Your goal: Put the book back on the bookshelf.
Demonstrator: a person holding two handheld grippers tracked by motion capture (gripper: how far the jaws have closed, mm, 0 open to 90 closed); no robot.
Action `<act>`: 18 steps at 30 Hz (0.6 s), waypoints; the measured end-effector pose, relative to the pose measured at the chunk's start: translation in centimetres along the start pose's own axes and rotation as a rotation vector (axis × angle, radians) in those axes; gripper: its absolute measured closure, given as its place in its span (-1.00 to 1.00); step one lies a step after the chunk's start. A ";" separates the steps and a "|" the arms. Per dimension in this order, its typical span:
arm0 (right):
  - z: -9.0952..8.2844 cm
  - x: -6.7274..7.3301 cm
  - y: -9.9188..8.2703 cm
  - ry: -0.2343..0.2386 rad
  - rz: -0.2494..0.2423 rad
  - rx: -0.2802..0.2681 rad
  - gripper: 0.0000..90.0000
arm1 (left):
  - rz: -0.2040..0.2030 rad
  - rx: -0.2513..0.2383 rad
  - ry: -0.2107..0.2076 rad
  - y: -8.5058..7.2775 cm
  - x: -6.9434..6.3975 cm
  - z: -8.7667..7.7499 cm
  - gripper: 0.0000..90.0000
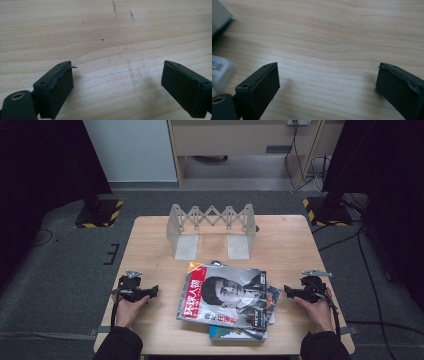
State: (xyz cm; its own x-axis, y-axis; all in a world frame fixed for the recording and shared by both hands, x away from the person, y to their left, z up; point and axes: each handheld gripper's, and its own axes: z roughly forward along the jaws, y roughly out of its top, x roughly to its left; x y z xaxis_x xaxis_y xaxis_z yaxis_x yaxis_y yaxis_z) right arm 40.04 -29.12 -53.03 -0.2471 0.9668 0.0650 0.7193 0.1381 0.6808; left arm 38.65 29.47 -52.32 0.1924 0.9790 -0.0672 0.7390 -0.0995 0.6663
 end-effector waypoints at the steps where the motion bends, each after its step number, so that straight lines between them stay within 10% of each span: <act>1: -0.1 0.1 0.1 -0.007 0.000 -0.010 -0.87 | -0.007 -0.013 -0.004 0.1 -0.1 -0.2 -0.78; 18: -3.1 1.9 1.3 0.036 0.016 -0.059 -0.87 | -0.037 -0.120 -0.143 0.4 -2.4 -3.5 -0.70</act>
State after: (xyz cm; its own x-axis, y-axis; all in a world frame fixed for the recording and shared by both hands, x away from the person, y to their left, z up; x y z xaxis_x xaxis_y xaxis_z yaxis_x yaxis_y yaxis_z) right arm 38.47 -27.78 -49.72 -0.2599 0.9603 0.1014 0.6840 0.1089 0.7213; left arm 36.20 27.72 -49.34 0.2622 0.9457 -0.1923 0.6666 -0.0334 0.7446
